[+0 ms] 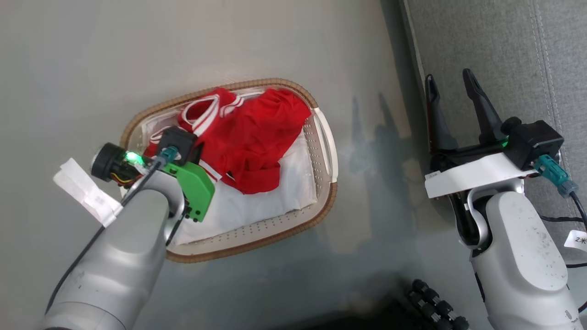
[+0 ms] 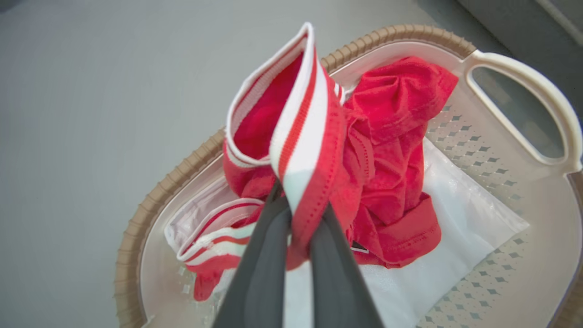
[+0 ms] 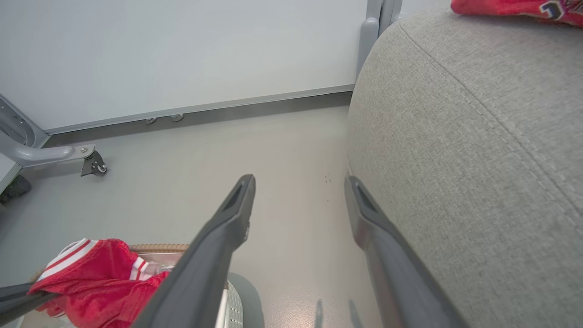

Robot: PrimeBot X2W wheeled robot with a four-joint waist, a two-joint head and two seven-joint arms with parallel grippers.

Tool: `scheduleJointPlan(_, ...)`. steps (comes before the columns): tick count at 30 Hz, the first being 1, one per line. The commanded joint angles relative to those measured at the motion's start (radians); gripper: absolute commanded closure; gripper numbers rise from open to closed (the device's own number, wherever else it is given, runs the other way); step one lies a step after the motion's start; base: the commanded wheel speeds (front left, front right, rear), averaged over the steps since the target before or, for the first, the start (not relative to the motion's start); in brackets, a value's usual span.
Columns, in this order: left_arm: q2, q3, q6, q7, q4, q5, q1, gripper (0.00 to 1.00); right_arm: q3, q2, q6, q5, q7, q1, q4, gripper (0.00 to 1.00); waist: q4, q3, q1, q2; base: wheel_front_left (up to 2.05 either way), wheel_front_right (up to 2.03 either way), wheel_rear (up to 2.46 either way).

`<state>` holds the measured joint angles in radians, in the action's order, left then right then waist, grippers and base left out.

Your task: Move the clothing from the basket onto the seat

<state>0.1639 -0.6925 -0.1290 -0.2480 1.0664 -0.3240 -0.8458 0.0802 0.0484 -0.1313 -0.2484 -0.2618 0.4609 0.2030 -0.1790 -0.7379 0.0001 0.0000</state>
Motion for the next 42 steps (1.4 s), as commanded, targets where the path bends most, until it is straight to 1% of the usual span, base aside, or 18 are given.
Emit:
scheduleJointPlan(1,0.006,-0.015,-0.003,-0.010,-0.024,-0.021,0.017,1.00,-0.004,0.004,0.001,0.009,-0.005,-0.017,0.006,0.00,0.027,0.046,-0.0001,0.0000,0.00,0.00,0.00)
scheduleJointPlan(4,0.018,-0.059,-0.003,-0.014,-0.080,-0.042,0.037,1.00,-0.016,0.004,0.001,0.024,-0.005,-0.034,0.018,0.00,0.047,0.099,-0.0001,0.0000,0.00,0.00,0.00)
scheduleJointPlan(8,0.048,-0.123,-0.003,-0.018,-0.181,-0.078,0.056,1.00,-0.029,0.004,0.001,0.044,-0.005,-0.061,0.042,0.00,0.075,0.191,-0.0001,0.0000,0.00,0.00,0.00)
scheduleJointPlan(11,0.074,-0.156,-0.003,-0.018,-0.271,-0.102,0.065,1.00,-0.041,0.004,0.001,0.057,-0.005,-0.096,0.064,0.00,0.094,0.278,-0.0001,0.0000,0.00,0.00,0.00)
scheduleJointPlan(13,0.084,-0.169,-0.003,-0.017,-0.327,-0.142,0.078,1.00,-0.049,0.004,0.001,0.063,-0.005,-0.119,0.078,0.00,0.106,0.340,-0.0001,0.0000,0.00,0.00,0.00)
scheduleJointPlan(17,0.116,-0.206,-0.003,-0.017,-0.415,-0.186,0.063,1.00,-0.054,0.004,0.001,0.074,-0.005,-0.174,0.109,0.00,0.123,0.462,-0.0001,0.0000,0.00,0.00,0.00)
scheduleJointPlan(20,0.137,-0.226,-0.003,0.006,-0.470,-0.211,0.036,1.00,-0.055,0.004,0.001,0.075,-0.005,-0.214,0.123,0.00,0.126,0.536,-0.0001,0.0000,0.00,0.00,0.00)
scheduleJointPlan(23,0.160,-0.239,-0.003,0.053,-0.538,-0.245,0.004,1.00,-0.057,0.004,0.001,0.078,-0.005,-0.249,0.133,0.00,0.123,0.599,-0.0001,0.0000,0.00,0.00,0.00)
scheduleJointPlan(26,0.186,-0.245,-0.003,0.109,-0.607,-0.275,-0.049,1.00,-0.053,0.004,0.001,0.084,-0.005,-0.277,0.137,0.00,0.121,0.648,-0.0001,0.0000,0.00,0.00,0.00)
scheduleJointPlan(33,0.244,-0.238,-0.003,0.273,-0.747,-0.347,-0.167,1.00,-0.023,0.004,0.001,0.073,-0.005,-0.302,0.129,0.00,0.100,0.706,-0.0001,0.0000,0.00,0.00,0.00)
scheduleJointPlan(38,0.257,-0.224,0.007,0.334,-0.805,-0.370,-0.210,1.00,0.010,0.004,0.001,0.062,-0.005,-0.308,0.120,0.00,0.093,0.733,-0.0001,0.0000,0.00,0.00,0.00)
scheduleJointPlan(42,0.259,-0.218,0.018,0.348,-0.828,-0.380,-0.218,1.00,0.045,0.004,0.001,0.052,-0.005,-0.286,0.103,0.00,0.089,0.740,-0.0001,0.0000,0.00,0.00,0.00)
